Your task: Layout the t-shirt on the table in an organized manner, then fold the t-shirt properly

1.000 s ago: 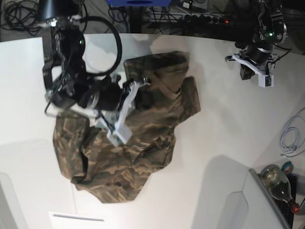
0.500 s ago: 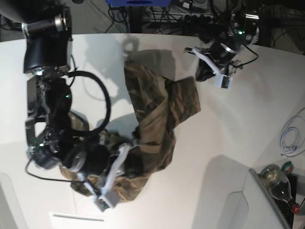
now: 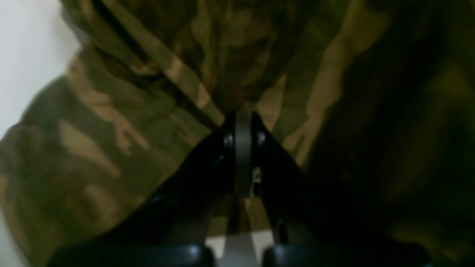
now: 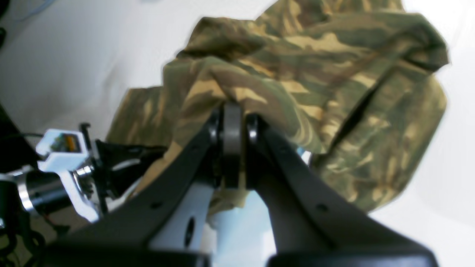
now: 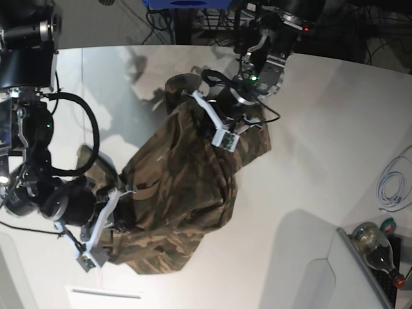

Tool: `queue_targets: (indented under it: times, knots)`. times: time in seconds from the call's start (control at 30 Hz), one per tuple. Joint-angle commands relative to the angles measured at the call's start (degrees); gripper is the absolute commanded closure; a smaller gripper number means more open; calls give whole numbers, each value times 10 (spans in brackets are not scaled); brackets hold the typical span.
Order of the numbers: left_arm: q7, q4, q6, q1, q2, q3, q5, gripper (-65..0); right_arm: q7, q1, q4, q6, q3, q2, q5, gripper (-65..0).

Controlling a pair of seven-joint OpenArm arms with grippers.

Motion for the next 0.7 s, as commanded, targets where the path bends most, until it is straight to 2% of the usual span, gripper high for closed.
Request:
queue_targets:
  times: [0.0, 0.1, 0.27, 0.37, 0.5, 0.67]
  knots:
    - [-12, -9, 0, -20, 0, -2, 8, 0, 26, 6, 9, 3, 3, 13, 8, -2]
    - [-11, -64, 22, -35, -1, -2, 35, 0, 70, -2, -10, 0, 3, 37, 8, -2]
    - [-10, -68, 24, 7, -26, 0, 79, 0, 131, 0, -102, -1, 3, 68, 8, -2]
    - [-10, -34, 24, 57, -50, -1, 89, 0, 168, 0, -145, -1, 3, 82, 8, -2]
    - [-11, 50, 25, 124, -86, -9, 86, 0, 174, -13, -155, -1, 2, 88, 8, -2]
    - [-11, 148, 25, 166, -81, -71, 86, 0, 174, -47, -158, -1, -2, 84, 8, -2]
